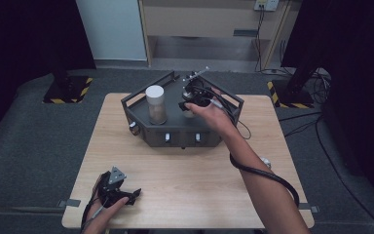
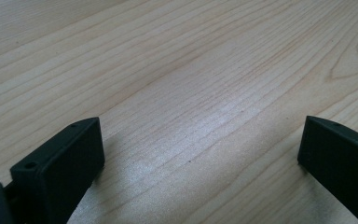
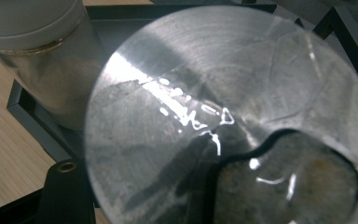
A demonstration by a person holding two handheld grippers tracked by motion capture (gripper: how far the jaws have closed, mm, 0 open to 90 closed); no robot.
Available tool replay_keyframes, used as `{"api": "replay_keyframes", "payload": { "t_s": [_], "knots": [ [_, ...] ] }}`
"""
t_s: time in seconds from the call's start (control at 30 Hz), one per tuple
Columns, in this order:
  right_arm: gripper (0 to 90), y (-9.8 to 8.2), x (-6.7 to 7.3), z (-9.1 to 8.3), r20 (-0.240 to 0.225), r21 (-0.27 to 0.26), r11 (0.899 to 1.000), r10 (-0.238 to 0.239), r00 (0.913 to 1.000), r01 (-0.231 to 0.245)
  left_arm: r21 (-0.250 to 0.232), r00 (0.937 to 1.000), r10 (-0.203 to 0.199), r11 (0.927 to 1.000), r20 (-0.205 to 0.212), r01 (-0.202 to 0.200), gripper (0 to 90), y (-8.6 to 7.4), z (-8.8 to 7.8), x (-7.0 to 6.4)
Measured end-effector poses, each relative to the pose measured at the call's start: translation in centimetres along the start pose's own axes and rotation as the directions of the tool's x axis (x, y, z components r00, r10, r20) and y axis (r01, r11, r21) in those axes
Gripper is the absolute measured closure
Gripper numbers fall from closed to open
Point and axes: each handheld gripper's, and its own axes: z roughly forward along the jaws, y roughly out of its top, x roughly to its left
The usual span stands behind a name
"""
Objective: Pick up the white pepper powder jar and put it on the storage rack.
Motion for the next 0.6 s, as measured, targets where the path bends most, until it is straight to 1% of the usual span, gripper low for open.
{"api": "replay_keyframes", "payload": {
  "t_s": [0.27,0.6],
  "knots": [
    [30.9,0.3,-0.3,0.9,0.006,0.005,1.000,0.016,0.9999,-0.016,0.001,1.0000,0.001,1.0000,0.000,-0.001,0.0,0.0,0.0,0.0],
    [30.9,0.0,-0.5,2.1,0.012,0.021,0.999,0.034,0.9994,-0.034,0.001,1.0000,0.000,1.0000,0.000,0.000,0.0,0.0,0.0,0.0]
  ]
}}
